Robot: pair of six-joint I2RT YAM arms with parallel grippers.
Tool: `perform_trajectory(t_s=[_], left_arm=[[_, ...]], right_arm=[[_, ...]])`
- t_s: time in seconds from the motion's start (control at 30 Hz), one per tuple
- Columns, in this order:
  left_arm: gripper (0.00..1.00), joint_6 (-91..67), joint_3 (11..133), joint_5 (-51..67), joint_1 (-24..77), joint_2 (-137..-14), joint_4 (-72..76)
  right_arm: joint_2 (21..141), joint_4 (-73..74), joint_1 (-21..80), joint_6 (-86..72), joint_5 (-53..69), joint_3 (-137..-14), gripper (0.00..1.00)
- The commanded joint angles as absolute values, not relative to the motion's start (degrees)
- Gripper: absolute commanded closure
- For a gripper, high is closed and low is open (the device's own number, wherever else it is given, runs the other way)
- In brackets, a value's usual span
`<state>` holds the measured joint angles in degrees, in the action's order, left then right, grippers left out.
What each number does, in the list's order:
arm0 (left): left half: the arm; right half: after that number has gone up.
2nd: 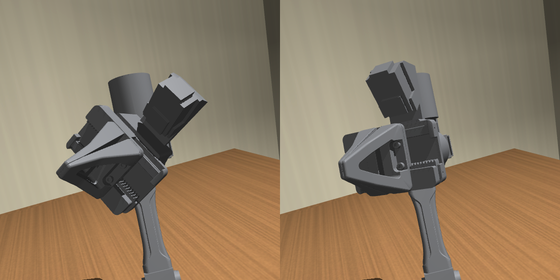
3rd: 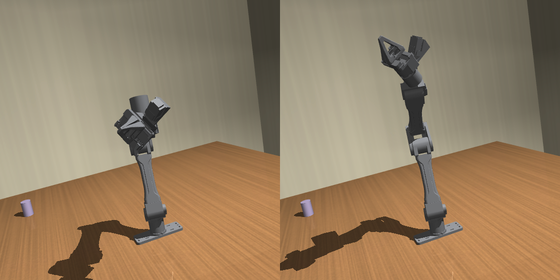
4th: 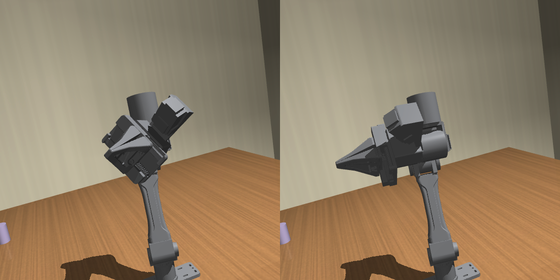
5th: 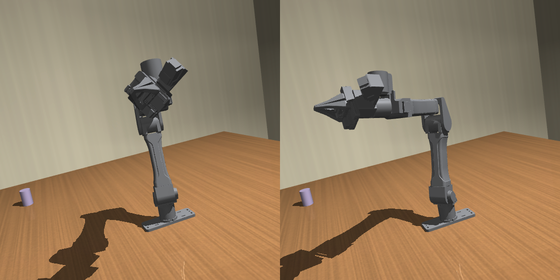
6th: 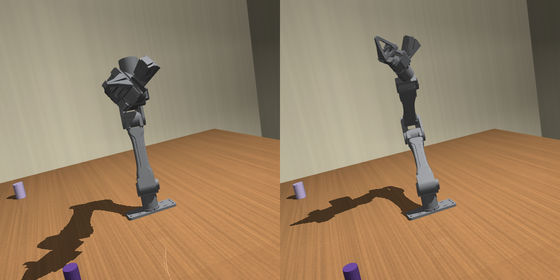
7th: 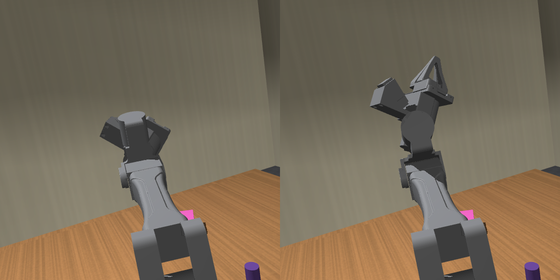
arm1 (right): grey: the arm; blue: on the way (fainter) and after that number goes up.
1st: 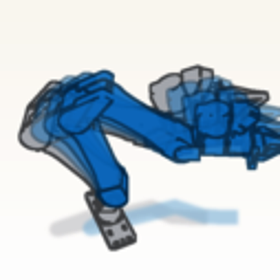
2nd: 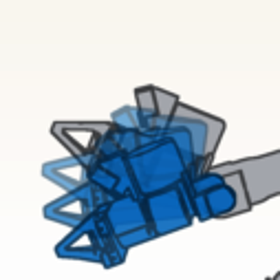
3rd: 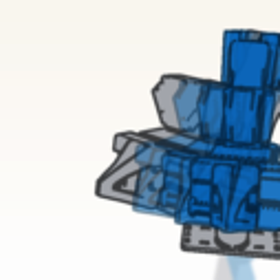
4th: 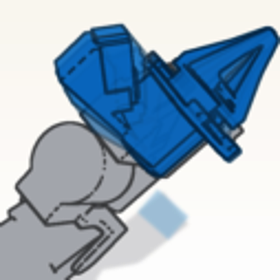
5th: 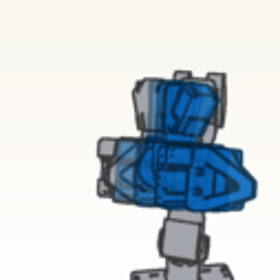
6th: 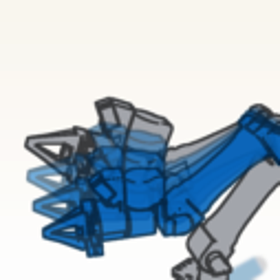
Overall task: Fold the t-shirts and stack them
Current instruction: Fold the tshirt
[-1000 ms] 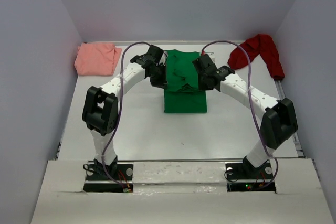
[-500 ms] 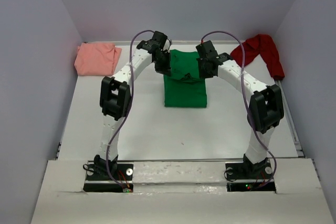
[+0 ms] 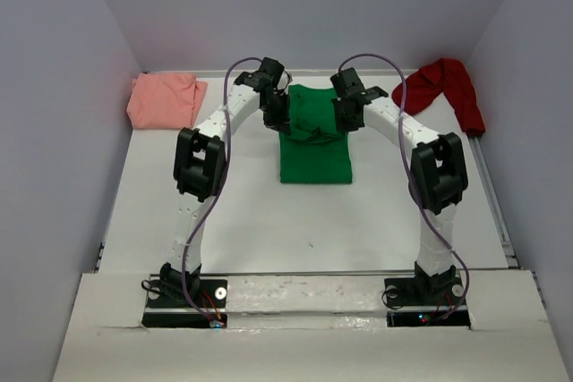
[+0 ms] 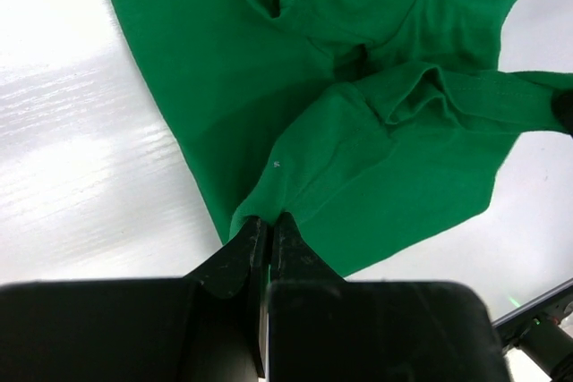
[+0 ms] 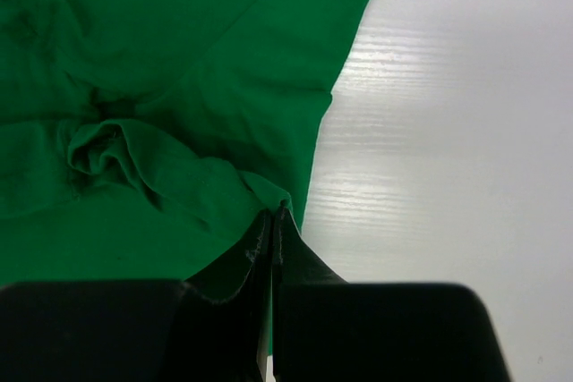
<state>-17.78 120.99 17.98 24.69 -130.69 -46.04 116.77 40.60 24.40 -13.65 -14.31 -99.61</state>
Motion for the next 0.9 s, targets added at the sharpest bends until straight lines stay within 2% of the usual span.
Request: perform_trajectory(t_s=[0.0, 0.33, 0.43, 0.5, 0.53, 0.6, 0.73, 0.87], left_arm=[[1.0, -16.61, 122.08, 20.3, 24.08, -131.83, -45.7], [0.99, -18.01, 123.75, 19.95, 22.5, -135.43, -44.91], [0.86, -17.84, 125.42, 19.78, 22.06, -136.23, -44.91], [0.7, -17.75, 125.68, 19.51, 21.88, -136.32, -44.48], [0.55, -17.58, 125.6, 19.6, 21.88, -136.14, -43.6], [0.41, -17.75, 125.33, 18.38, 21.8, -136.06, -43.42], [0.37, -17.4, 123.05, 16.36, 22.06, -134.13, -40.53], [0.36, -17.05, 119.89, 12.14, 22.5, -132.11, -38.15]], right_arm=[[118.56, 39.55, 23.64, -12.66, -14.58, -104.15, 1.0], [123.22, 40.17, 21.28, -11.43, -14.33, -108.19, 1.0], [123.66, 40.43, 21.27, -11.51, -14.41, -108.63, 1.0], [124.71, 40.25, 21.27, -11.08, -14.06, -108.98, 1.0], [125.15, 40.25, 20.75, -10.73, -14.76, -109.33, 1.0], [126.2, 39.82, 20.74, -9.94, -14.59, -109.51, 1.0], [127.0, 36.49, 20.74, -8.62, -15.2, -108.81, 1.0], [128.92, 35.07, 20.74, -6.43, -14.15, -111.61, 0.85]])
